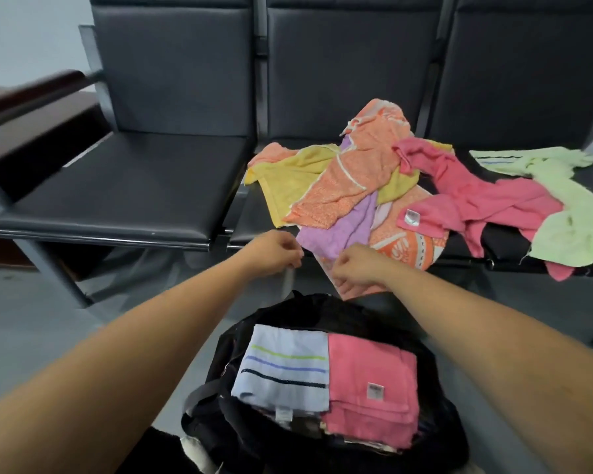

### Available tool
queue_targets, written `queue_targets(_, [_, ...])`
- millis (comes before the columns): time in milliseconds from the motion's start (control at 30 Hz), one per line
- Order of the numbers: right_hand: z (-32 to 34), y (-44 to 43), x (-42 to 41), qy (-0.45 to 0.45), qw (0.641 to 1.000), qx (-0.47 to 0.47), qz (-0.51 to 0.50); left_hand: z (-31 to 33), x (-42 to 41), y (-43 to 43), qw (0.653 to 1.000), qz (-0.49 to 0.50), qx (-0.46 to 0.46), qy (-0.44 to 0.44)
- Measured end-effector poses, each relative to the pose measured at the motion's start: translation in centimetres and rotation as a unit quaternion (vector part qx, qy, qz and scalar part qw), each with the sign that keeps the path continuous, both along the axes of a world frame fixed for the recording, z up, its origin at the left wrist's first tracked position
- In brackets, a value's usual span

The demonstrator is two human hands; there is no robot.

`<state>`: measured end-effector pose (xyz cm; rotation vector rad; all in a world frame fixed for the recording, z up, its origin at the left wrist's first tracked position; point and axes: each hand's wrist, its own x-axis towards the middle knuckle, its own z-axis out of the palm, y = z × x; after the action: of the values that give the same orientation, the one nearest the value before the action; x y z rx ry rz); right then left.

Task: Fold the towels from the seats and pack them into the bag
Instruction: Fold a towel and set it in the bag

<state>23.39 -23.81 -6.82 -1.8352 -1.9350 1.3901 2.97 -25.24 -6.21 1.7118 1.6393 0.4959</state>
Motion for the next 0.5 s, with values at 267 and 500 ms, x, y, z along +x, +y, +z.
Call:
queue_targets(267, [7.2,5.4,2.8,-0.085,0.973,0.206,-0.053,4.7,1.5,4.4,0.988,0.033,0.102,0.11])
queue_targets(500, [5.3,10.7,2.5,-0.202,0.929,0.306,0.054,2.6,1.5,10.5,0.989,0.121,0.044,0.075])
